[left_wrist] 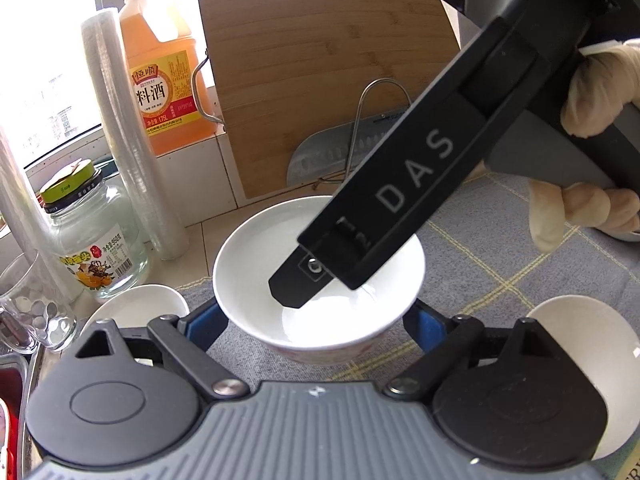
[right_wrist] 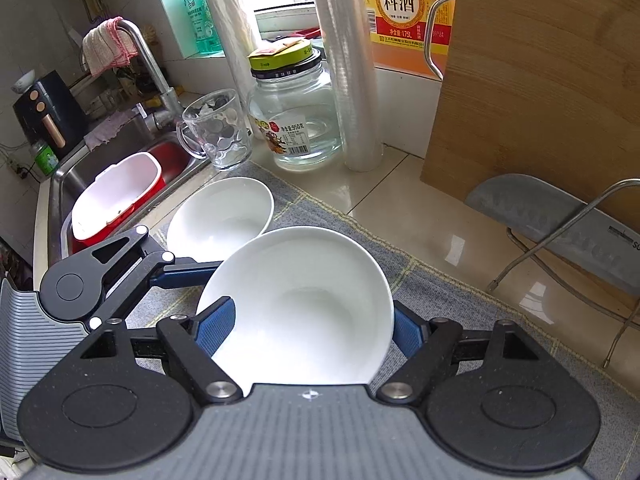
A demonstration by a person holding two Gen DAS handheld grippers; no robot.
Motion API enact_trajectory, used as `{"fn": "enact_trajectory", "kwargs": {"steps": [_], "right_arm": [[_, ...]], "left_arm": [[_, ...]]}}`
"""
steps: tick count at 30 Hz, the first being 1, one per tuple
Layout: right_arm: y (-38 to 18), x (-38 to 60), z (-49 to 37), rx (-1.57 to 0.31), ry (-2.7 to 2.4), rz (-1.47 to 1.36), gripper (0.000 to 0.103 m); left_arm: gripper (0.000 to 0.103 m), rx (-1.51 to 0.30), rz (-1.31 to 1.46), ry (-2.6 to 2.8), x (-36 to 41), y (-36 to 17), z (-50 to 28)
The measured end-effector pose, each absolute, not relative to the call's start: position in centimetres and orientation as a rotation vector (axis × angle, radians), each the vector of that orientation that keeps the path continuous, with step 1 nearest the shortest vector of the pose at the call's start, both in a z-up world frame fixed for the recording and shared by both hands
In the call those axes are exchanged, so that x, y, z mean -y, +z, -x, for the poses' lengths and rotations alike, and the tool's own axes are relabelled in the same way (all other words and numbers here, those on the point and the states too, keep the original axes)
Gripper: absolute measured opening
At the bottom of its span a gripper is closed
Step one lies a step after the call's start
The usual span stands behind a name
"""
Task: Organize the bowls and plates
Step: 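Carry the held bowl with the right tool over a flower-patterned bowl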
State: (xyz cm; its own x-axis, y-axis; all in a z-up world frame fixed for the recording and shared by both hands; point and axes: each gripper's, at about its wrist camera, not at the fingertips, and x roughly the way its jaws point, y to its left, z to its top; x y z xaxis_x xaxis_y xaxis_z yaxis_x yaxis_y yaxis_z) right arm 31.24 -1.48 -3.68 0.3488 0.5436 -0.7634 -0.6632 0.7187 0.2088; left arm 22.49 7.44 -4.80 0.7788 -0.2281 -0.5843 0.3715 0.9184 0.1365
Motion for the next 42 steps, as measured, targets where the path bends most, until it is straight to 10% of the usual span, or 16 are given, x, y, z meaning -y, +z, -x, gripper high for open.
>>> {"fn": "enact_trajectory", "kwargs": {"steps": [42], "right_arm": [[-0.1, 9.0, -16.5, -0.918, 0.633, 0.071, 0.086]], "left_arm": [[0.093, -0.605, -0.291, -0.571, -2.9, -2.7, -12.0]]}}
